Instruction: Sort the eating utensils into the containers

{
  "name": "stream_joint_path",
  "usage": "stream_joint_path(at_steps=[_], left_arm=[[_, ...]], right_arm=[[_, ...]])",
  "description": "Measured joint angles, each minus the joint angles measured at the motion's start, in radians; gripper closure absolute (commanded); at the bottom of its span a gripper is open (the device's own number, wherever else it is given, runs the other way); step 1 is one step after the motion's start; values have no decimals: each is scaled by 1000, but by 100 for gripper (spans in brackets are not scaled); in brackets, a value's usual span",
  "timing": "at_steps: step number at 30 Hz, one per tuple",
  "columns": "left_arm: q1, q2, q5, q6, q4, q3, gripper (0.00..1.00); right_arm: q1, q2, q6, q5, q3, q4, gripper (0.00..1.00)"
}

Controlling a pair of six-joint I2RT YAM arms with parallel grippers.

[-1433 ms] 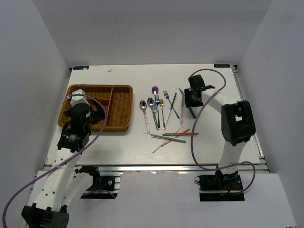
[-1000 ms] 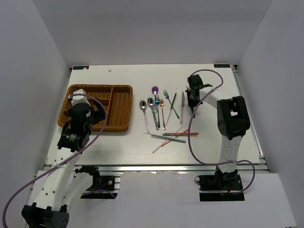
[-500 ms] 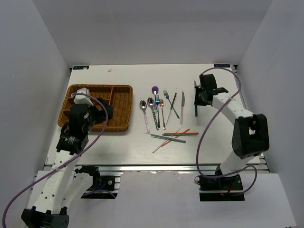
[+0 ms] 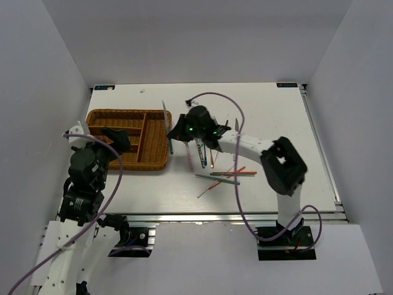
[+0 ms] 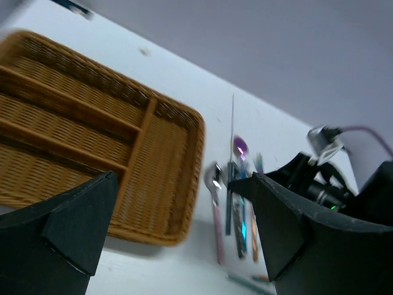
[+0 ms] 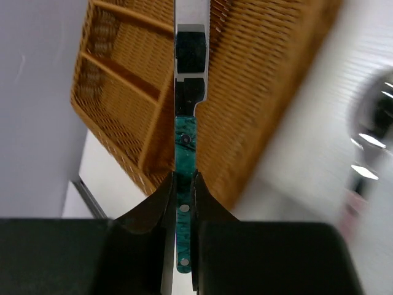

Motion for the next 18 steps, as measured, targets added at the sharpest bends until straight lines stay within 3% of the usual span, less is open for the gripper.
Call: stream_joint_path(at_steps=[6,10,11,13,18], left_arm=[[0,-47,-236,54,-56,-18,2],[0,-35,-271,66,-85,-43,2],[0,-36,-273,69,-88,-48,2],[0,-36,-277,74,-95,-50,2],[0,-34,-277,81,-93,-50,2]], right_arm=[[89,291,155,77,277,33,100],[113,393,196,153,429,-25,100],[115,405,203,164,452,-38,88],[119,415,214,185,473,-56,73],[127,414,216,212,475,-80,69]])
